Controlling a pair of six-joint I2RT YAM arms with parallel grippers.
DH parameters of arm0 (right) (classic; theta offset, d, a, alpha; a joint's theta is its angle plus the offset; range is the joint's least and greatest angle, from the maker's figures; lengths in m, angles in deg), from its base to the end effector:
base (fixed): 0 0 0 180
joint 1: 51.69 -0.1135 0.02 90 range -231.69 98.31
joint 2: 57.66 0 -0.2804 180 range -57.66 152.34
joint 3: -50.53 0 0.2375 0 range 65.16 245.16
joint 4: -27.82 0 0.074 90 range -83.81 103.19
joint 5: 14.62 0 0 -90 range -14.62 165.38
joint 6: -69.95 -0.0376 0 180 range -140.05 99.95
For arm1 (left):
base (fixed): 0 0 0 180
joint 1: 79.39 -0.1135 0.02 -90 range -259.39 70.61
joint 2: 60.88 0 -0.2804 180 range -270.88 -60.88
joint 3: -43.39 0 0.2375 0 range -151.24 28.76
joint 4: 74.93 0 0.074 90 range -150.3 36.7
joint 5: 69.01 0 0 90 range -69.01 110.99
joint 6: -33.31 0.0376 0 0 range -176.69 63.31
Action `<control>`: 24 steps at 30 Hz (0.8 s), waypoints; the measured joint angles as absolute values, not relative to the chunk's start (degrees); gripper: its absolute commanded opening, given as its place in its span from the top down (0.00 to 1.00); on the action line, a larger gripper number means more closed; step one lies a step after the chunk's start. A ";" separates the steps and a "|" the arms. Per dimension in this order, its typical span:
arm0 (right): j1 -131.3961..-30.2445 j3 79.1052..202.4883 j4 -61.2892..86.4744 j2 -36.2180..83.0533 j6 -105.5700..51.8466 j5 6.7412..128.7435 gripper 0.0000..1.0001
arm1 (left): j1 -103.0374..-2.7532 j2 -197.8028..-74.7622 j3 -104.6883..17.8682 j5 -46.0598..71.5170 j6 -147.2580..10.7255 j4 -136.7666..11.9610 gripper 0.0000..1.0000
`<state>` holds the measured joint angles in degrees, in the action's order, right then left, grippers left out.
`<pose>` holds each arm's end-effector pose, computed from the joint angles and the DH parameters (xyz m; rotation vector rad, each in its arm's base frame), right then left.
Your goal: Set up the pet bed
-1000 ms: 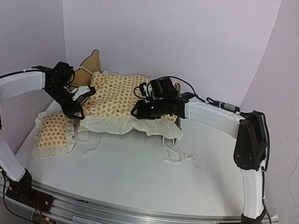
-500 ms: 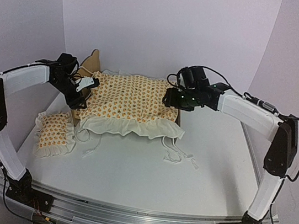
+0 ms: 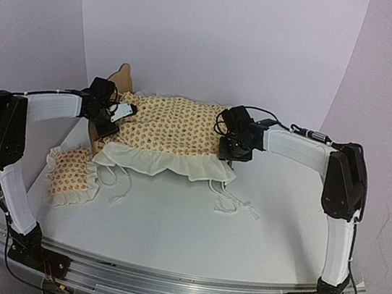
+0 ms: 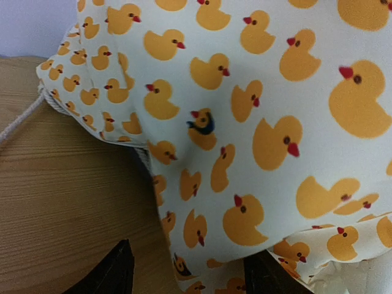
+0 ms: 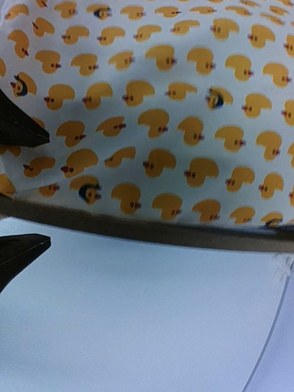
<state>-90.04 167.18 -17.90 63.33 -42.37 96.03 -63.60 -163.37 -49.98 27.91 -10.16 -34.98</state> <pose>0.3778 0.2820 0.2522 -0.1748 2.3654 0.0622 0.3747 -0.1012 0.2655 1.2234 2.1304 0.3861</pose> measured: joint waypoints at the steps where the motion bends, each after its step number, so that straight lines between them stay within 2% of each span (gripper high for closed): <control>1: -90.04 167.40 -19.13 63.40 -42.38 97.18 0.53 | -63.58 -163.37 -49.53 29.30 -9.32 -36.74 0.41; 6: -89.98 167.57 -23.46 63.50 -43.00 102.08 0.49 | -63.65 -163.37 -46.45 34.74 -4.16 -43.43 0.40; 13: -89.70 169.50 -26.52 62.71 -38.12 96.16 0.44 | -63.85 -163.19 -46.32 34.90 -3.31 -42.06 0.25; 18: -87.37 177.01 -27.34 62.71 -36.46 89.44 0.40 | -64.43 -161.79 -51.51 27.90 -5.05 -32.57 0.11; 24: -83.36 190.14 -26.27 66.09 -37.16 87.37 0.40 | -65.35 -158.03 -62.74 15.07 -6.72 -17.50 0.03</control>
